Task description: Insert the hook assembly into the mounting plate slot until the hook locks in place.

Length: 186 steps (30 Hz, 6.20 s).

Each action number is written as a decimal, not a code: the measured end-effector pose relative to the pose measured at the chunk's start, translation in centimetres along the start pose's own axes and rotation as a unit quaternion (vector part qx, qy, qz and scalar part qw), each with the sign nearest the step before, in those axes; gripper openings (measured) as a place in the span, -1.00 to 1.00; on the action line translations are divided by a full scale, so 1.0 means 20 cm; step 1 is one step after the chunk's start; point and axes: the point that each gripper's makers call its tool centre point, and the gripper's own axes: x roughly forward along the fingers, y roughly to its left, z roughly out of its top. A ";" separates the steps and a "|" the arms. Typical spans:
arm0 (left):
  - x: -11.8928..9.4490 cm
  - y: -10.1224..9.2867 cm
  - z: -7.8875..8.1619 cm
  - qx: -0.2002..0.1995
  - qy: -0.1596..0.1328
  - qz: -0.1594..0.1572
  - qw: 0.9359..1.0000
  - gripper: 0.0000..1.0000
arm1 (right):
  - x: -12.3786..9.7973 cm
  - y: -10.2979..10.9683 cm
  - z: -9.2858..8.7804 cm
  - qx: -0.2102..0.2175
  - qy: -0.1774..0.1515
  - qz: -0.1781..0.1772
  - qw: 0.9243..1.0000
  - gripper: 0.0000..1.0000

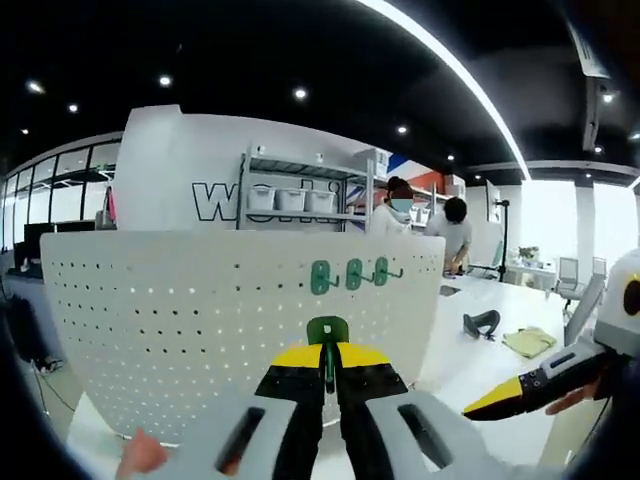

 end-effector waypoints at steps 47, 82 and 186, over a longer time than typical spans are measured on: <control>0.46 0.20 0.10 0.010 0.043 0.096 0.994 -0.94 | -0.08 -0.16 -0.10 0.034 -0.006 -0.003 0.999 0.92; 0.52 0.22 0.11 0.032 0.069 0.116 0.990 -0.93 | -0.08 -0.20 -0.14 0.049 -0.007 0.007 0.999 0.88; 0.54 0.24 0.08 -0.066 -0.006 0.222 0.973 -0.94 | -0.15 -0.29 -0.28 0.041 0.030 0.064 0.997 0.85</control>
